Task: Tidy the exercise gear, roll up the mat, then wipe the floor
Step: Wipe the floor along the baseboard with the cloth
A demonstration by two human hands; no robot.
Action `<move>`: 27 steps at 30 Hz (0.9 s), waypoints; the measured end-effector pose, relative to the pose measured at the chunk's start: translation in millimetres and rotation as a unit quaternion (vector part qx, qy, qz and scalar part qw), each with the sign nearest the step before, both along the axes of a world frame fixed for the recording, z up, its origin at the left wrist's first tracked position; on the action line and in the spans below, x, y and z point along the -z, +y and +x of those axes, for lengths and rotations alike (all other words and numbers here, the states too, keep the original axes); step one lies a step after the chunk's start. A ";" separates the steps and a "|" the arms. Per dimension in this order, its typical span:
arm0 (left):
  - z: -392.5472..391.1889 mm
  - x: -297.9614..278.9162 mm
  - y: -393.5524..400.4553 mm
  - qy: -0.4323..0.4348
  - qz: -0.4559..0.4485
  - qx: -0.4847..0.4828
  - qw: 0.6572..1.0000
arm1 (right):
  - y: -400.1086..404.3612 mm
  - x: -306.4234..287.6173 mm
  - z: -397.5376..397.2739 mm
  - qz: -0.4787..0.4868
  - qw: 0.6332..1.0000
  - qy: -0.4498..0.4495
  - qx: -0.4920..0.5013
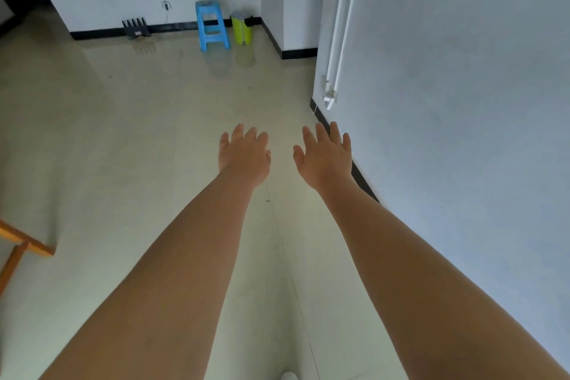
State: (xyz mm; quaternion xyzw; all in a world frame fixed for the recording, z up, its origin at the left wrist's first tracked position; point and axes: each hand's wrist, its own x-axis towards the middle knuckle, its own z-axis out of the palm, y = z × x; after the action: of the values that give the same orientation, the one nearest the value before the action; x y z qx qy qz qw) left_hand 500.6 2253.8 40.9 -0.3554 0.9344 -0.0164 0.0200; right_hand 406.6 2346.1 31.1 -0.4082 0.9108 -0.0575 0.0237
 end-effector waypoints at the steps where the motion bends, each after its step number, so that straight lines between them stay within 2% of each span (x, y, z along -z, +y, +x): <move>1: -18.5 -3.4 -26.7 0.001 -0.001 0.001 1.000 | -26.5 -4.0 -18.8 -0.001 1.000 0.000 -0.001; 12: -236.0 1.2 -337.5 0.026 -0.013 0.021 0.999 | -334.3 -10.6 -234.1 -0.016 0.999 0.027 0.010; 20: -383.7 -16.5 -562.8 0.044 -0.032 0.038 0.998 | -558.4 -32.3 -374.9 -0.021 1.000 0.021 0.006; 27: -511.4 -31.0 -792.2 0.057 -0.053 0.025 0.997 | -782.5 -39.1 -513.0 -0.020 0.999 0.044 0.013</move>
State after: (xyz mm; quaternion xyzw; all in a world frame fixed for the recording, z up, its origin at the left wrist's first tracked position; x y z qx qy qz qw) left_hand -10.9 1461.6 71.9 -0.3332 0.9403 -0.0463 -0.0528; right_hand -106.5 1563.6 70.1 -0.3989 0.9148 -0.0579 -0.0253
